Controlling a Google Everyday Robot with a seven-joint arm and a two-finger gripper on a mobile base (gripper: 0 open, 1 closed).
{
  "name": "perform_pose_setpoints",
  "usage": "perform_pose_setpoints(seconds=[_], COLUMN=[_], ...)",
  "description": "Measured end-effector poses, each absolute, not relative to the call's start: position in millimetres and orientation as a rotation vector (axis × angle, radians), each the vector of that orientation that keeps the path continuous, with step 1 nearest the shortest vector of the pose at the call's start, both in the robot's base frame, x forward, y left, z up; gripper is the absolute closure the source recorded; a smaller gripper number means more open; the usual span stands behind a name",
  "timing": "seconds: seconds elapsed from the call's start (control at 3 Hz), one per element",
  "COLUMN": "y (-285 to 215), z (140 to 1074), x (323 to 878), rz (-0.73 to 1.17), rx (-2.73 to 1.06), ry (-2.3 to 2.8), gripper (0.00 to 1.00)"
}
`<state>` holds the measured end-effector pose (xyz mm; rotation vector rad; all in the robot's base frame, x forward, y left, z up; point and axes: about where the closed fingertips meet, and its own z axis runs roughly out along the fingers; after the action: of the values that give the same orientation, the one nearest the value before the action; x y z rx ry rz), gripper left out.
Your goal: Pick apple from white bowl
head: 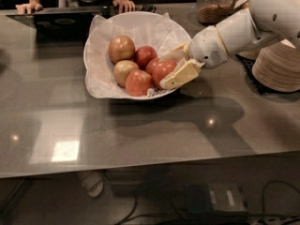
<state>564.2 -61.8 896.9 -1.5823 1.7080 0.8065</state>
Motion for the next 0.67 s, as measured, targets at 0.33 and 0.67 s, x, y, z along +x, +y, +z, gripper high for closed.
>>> perform_pose_setpoints(seconds=[0.33, 0.67], y=[-61.8, -61.6], z=[897.1, 899.8], x=[564.2, 564.2], rz=[0.806, 0.806], rx=[-1.582, -1.583], ry=[1.708, 1.708], gripper=[1.0, 1.0])
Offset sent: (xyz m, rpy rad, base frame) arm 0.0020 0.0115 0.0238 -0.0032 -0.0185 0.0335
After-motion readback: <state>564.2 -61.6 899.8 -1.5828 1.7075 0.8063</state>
